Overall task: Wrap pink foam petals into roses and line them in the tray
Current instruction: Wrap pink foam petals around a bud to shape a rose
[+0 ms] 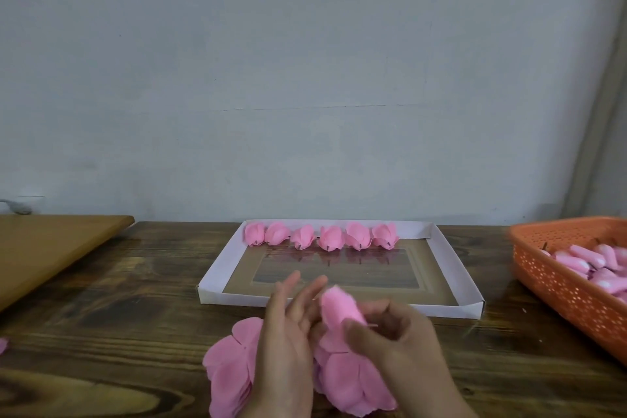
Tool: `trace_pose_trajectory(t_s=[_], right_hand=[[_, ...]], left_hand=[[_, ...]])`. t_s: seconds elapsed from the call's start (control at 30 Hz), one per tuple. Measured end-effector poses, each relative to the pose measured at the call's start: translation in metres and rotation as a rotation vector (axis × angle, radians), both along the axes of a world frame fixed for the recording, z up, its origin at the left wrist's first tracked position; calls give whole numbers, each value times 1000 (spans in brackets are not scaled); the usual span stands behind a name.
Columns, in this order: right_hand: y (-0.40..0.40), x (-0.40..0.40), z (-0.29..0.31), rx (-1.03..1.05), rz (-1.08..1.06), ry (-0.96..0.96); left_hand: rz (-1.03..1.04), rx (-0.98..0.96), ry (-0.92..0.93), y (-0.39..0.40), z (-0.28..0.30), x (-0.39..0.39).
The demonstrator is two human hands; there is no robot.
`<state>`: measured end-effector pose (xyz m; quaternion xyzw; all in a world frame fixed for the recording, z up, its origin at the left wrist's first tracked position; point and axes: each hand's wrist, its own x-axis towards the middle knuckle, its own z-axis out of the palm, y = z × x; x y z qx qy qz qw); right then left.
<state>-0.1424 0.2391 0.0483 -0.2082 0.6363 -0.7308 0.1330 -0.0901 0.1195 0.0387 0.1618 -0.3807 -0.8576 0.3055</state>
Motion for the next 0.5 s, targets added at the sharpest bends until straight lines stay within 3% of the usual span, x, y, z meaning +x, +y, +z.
trace_pose_trajectory(t_s=[0.17,0.5], right_hand=[[10,-63,7,66,-265,-32],[-9,-192,-9,285,-356,-278]], left_hand=[[136,-141,-11,4,1,4],[184,-453,10,10,-11,5]])
